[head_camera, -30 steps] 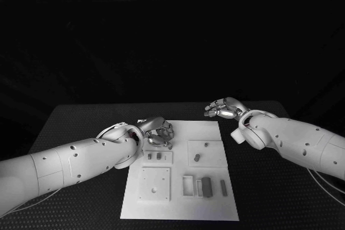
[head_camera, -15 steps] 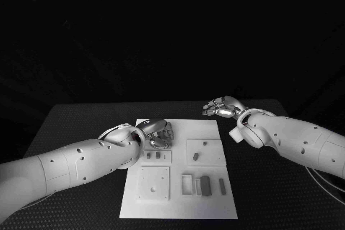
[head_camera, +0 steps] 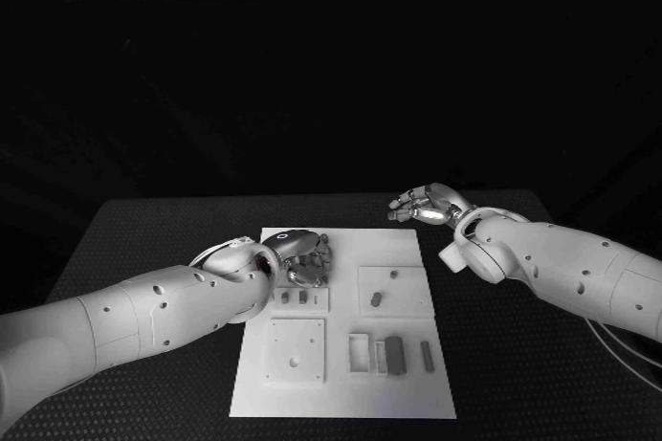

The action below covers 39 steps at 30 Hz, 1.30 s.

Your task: Assemble the parts on the task board

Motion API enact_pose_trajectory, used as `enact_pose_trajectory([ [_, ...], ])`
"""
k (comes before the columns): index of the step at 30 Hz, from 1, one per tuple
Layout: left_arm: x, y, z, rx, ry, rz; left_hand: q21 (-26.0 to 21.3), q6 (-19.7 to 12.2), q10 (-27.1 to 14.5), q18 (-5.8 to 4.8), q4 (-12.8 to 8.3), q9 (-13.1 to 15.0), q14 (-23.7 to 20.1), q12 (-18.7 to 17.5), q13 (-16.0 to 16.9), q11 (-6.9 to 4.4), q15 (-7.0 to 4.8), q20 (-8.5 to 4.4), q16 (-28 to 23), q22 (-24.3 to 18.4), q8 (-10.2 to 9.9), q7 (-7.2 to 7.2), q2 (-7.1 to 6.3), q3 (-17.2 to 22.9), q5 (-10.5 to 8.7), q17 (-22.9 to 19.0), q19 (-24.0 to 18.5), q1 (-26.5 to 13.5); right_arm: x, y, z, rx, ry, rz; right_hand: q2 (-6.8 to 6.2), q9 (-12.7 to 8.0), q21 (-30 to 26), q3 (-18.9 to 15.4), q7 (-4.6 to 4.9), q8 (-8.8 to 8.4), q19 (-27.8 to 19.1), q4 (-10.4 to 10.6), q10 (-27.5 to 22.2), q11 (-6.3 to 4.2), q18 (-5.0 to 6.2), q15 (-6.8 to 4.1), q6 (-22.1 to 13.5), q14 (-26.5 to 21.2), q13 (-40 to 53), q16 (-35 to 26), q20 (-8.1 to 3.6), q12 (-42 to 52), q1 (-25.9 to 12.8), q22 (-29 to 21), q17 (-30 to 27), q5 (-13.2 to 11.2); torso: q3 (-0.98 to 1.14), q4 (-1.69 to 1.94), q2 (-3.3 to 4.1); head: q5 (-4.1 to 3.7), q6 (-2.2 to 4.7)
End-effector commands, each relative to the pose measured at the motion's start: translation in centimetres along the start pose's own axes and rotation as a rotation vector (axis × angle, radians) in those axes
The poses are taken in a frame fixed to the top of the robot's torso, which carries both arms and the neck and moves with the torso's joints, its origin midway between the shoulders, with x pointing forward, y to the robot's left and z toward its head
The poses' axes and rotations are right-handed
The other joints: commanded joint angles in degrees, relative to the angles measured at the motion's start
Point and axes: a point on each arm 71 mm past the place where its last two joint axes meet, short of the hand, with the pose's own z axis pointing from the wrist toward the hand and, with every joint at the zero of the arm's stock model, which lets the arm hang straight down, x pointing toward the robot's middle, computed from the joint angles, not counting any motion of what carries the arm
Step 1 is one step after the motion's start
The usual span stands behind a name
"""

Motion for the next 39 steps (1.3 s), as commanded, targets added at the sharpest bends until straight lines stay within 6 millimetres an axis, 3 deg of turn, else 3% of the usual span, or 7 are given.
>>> enact_pose_trajectory([
  [1,0.4,0.0,0.0,-0.003,0.022,0.013,0.3,0.5,0.9,2.13,0.1,-0.1,0.4,-0.3,0.1,-0.13,-0.14,-0.33,0.4,1.3,-0.1,-0.05,0.85,-0.1,0.17,0.0,0.4,-0.1,0.1,0.1,0.0,-0.008,0.005,0.0,-0.06,-0.1,-0.2,0.0,0.35,0.35,-0.3,0.3,0.0,0.45,-0.39,-0.01,-0.4,-0.5,0.0,0.4,-0.07,-0.4,-0.4,0.1,-0.1,0.3,-0.01,-0.05,0.05,0.05,-0.06],
  [25,1.5,0.3,0.2,-0.021,0.046,-0.02,1.7,1.2,2.6,2.4,0.4,-0.6,2.0,-0.6,0.4,-0.77,-0.79,-0.88,3.0,1.2,0.0,-0.25,2.93,0.1,0.58,0.4,1.4,-0.5,0.2,0.1,0.0,-0.008,0.007,0.001,-0.06,-0.1,-0.2,0.0,0.37,0.38,-0.4,0.3,0.0,0.46,-0.41,0.0,-0.4,-0.5,0.0,0.4,-0.06,-0.4,-0.4,0.1,-0.1,0.3,0.01,0.08,-0.02,-0.12,0.03],
  [26,1.5,0.2,0.2,-0.02,0.048,-0.02,1.8,0.9,2.6,2.38,0.9,-0.7,2.1,-0.8,0.4,-0.76,-0.79,-0.9,3.1,1.2,-0.1,-0.13,3.54,0.1,0.68,0.4,1.6,-1.0,0.2,0.1,0.0,-0.008,0.007,0.001,-0.06,-0.1,-0.2,0.0,0.37,0.38,-0.4,0.3,0.0,0.46,-0.41,-0.01,-0.4,-0.5,0.0,0.4,-0.06,-0.4,-0.4,0.1,-0.1,0.3,0.0,0.1,-0.02,-0.12,0.04],
  [39,2.3,0.2,0.6,-0.038,0.072,-0.028,1.9,0.6,2.5,2.48,1.0,-1.0,2.2,-1.2,0.4,-0.74,-0.77,-0.97,3.3,1.1,-0.4,0.02,3.63,0.1,0.58,0.2,1.7,-1.4,0.3,0.2,0.1,-0.01,0.012,0.002,-0.01,-0.1,-0.2,0.0,0.34,0.41,-0.4,0.3,0.0,0.43,-0.42,-0.02,-0.4,-0.6,0.0,0.4,-0.06,-0.4,-0.4,0.1,-0.1,0.3,-0.01,-0.02,0.0,0.05,0.27],
])
